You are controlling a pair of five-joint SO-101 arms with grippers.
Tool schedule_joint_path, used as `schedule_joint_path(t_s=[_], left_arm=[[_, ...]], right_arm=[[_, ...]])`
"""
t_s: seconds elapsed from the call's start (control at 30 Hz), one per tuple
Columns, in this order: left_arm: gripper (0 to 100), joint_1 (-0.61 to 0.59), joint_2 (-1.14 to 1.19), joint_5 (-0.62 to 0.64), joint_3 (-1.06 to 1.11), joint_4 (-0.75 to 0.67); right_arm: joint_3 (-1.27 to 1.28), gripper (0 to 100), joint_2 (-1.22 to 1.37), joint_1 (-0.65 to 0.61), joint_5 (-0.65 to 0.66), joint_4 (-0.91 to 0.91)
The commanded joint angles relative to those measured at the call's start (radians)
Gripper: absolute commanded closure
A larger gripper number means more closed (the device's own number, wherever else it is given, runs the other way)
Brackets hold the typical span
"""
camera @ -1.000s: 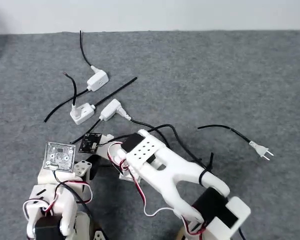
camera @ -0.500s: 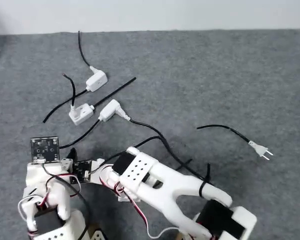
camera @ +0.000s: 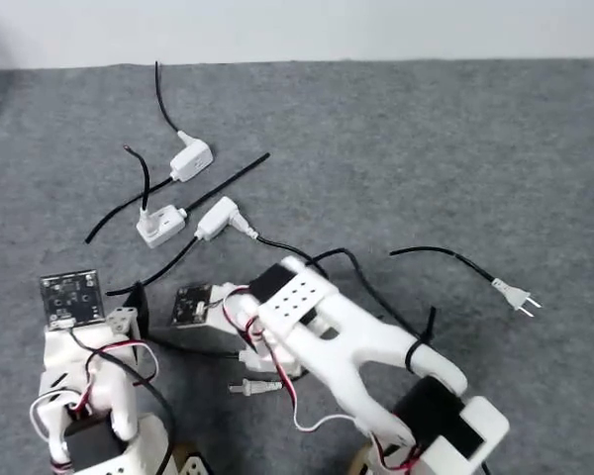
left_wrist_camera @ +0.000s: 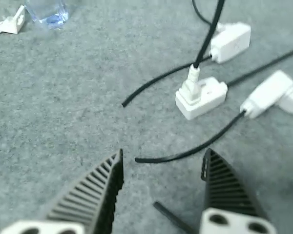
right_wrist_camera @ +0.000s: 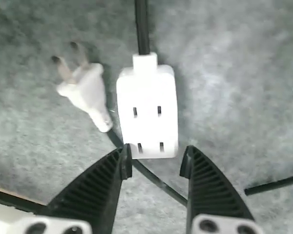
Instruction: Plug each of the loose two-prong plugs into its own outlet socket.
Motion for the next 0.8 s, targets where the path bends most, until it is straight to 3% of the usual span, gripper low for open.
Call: schedule_joint_path(t_s=[0.0,0.2,0.37,0.5,0.77], left_arm=[[75,0.028,-0.014,0.06,-0.087,-0.028],[75,0.048,-0.014,0.064,-0.15,-0.012],[75,0.049,-0.014,0.086,-0.248,0.08],[75,0.046,-0.014,0.087,-0.249,0.089],[75,-0.051,-0.014,0.094,-0.248,0.086]], right_arm=[[-0.041,84.4,-0.01,0.036,0.014,-0.024],[-0.041,84.4,-0.01,0.008,0.006,-0.015],[-0.041,84.2,-0.013,0.008,0.012,-0.015],[-0.038,78.0,-0.008,0.01,0.012,-0.022],[0.011,77.9,-0.004,0.027,0.025,-0.151]])
